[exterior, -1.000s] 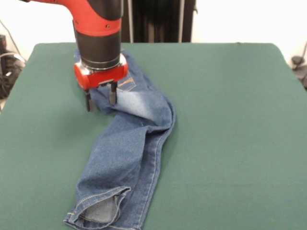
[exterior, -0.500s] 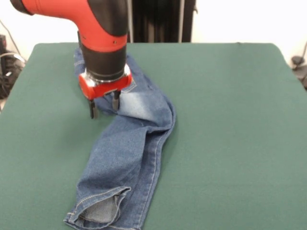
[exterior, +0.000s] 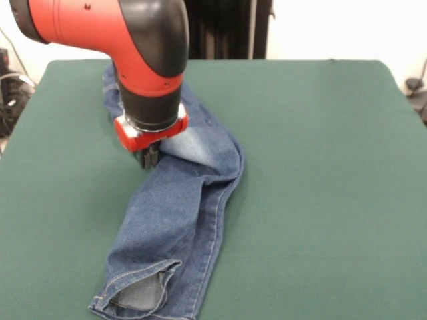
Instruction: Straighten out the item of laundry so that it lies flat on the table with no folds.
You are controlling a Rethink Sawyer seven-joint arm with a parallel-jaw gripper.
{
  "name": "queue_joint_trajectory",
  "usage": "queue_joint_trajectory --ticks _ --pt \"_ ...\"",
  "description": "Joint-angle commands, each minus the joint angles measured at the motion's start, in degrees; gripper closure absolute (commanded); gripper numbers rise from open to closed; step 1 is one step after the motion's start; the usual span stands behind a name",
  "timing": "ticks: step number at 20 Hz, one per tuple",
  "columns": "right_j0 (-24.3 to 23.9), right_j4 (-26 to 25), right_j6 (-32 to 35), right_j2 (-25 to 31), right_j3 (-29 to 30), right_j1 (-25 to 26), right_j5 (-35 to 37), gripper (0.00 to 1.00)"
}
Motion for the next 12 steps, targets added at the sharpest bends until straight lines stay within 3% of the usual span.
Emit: queue_joint_trajectory --ticks 1,4,9,12 --pt "3.62 1.49 11.32 2.07 -2.94 9.43 1.65 1.0" --pt "3.73 1.97 11.48 2.47 -3.19 9.36 1.73 1.0" --pt "2.59 1.75 11.34 2.41 5.8 3.0 -2.05 1.0" --pt "2.48 2.17 12.18 2.2 6.53 2.62 -2.17 1.0"
